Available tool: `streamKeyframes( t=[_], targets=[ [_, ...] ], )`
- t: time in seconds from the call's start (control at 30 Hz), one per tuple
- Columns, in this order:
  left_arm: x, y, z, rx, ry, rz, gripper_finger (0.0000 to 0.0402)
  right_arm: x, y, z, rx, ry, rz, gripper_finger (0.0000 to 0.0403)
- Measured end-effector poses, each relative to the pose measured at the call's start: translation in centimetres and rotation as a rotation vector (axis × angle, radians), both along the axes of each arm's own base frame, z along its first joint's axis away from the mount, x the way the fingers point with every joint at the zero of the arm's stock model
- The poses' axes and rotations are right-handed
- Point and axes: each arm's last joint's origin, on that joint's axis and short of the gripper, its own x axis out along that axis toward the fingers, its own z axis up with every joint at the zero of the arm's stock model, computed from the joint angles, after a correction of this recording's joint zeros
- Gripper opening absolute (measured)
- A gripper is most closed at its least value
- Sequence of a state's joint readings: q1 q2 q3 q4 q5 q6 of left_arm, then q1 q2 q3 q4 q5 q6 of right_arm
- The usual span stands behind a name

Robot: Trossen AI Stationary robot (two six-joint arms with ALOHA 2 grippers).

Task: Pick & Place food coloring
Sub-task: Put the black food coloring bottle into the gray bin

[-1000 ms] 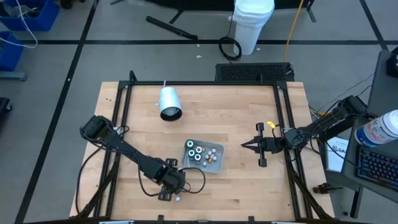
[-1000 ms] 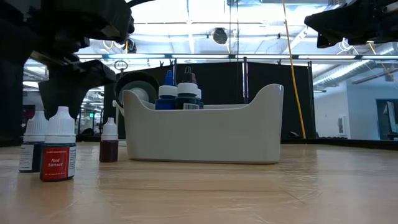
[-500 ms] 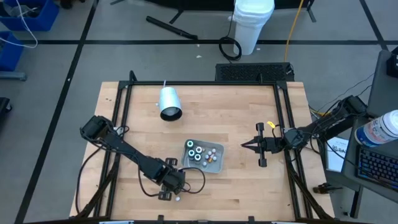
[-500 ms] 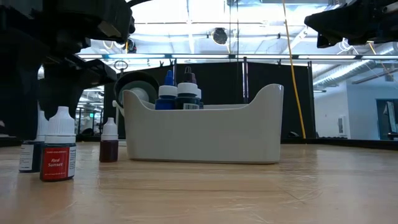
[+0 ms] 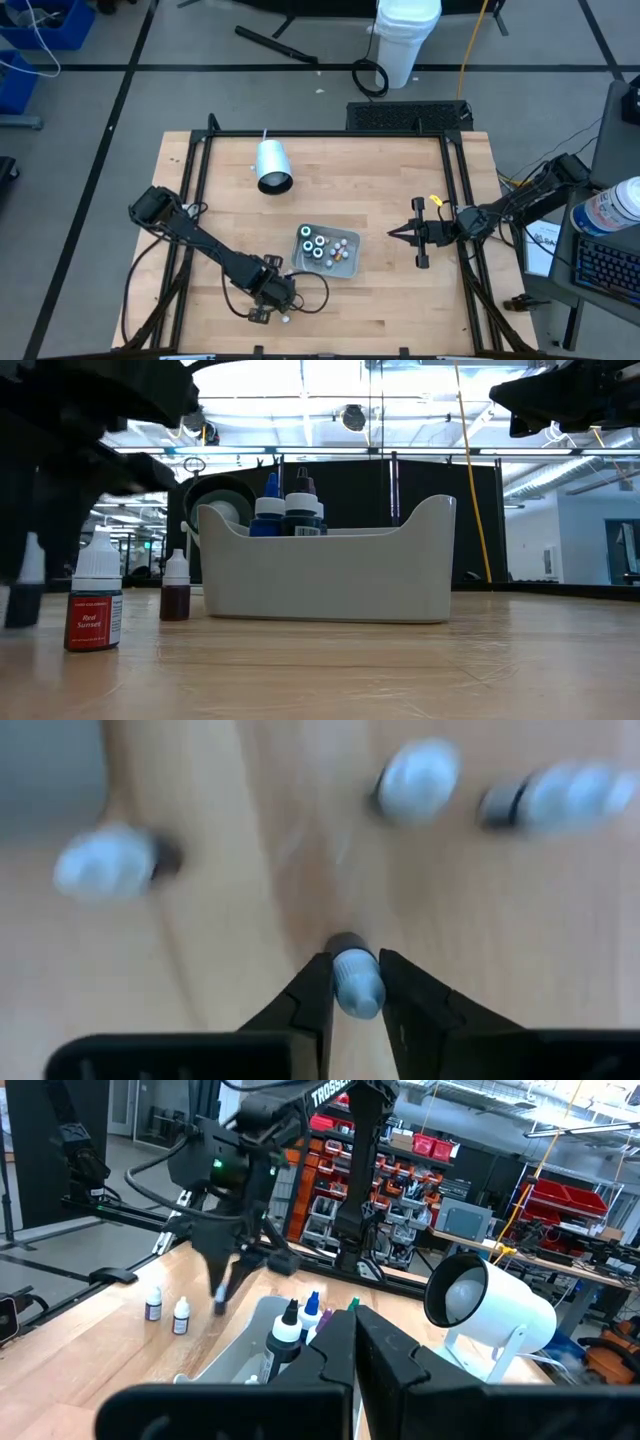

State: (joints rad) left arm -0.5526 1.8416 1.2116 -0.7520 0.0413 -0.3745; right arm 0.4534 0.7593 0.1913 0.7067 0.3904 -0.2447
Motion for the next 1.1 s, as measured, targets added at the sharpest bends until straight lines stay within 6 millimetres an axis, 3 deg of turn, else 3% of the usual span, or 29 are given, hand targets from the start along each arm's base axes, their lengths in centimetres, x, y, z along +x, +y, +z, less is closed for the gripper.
streamKeyframes(
  t=[0.17, 0.43, 0.6, 0.77, 0.9, 1.1],
  targets=[
    [-0.1, -0.3, 2.4, 0.094, -0.001, -0.052, 0.0083, 0.0, 0.0, 0.0, 0.000, 0.001, 0.000, 0.0000],
    [-0.9, -0.1, 9.2, 0.113, -0.100, -0.097, 0.0063, 0.0, 0.0, 0.0, 0.001, 0.001, 0.000, 0.0000],
    [-2.4, 0.8, 12.1, 0.097, -0.192, -0.108, 0.0069, 0.0, 0.0, -0.1, -0.005, 0.013, 0.000, 0.0000],
    [-4.0, 3.3, 15.0, 0.091, -0.244, -0.041, 0.0065, 0.0, 0.0, -0.2, 0.023, 0.024, 0.001, 0.0000],
    [-4.2, 5.7, 16.1, 0.088, -0.254, 0.074, 0.0068, 0.0, 0.0, -0.2, 0.036, 0.025, 0.002, 0.0000],
    [-2.9, 6.9, 15.0, 0.088, -0.192, 0.078, 0.0067, 0.0, 0.0, -0.3, 0.034, 0.035, 0.002, 0.0000]
  ],
)
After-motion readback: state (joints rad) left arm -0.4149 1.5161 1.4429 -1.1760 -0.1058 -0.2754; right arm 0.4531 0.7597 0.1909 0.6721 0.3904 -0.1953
